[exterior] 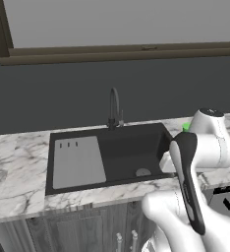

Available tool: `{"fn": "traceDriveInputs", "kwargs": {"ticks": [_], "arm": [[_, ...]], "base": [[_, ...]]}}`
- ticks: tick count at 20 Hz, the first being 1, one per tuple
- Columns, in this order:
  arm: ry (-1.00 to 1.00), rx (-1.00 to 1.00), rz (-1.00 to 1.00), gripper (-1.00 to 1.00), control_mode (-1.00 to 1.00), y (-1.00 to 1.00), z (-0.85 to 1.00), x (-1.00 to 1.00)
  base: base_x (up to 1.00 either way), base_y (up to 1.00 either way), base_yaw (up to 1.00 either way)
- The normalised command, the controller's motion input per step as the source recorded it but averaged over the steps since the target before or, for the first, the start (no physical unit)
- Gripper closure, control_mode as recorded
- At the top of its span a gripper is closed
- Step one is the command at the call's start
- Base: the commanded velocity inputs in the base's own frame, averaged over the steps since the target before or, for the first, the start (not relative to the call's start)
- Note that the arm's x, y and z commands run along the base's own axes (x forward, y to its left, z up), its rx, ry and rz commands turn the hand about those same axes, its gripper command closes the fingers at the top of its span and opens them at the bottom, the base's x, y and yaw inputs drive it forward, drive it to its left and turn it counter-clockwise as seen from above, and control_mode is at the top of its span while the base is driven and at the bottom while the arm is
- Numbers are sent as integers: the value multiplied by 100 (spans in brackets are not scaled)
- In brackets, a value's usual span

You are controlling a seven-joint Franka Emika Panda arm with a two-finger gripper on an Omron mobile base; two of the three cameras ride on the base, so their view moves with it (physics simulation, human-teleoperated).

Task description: Pick the cup and bowl from the counter and place them on the counter next to the sink.

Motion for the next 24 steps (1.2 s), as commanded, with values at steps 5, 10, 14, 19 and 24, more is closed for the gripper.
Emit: {"fn": "traceDriveInputs", "kwargs": {"ticks": [5,10,14,19,24], "arm": [[0,0,0,-100,100,0,0,0],[0,0,0,-100,100,0,0,0],[0,0,0,-100,100,0,0,0],[0,0,0,-100,100,0,0,0],[0,0,0,-100,100,0,0,0]], "base": [[-1,0,0],[-76,17,6],[-100,37,17],[-81,30,14],[-5,21,36]]}}
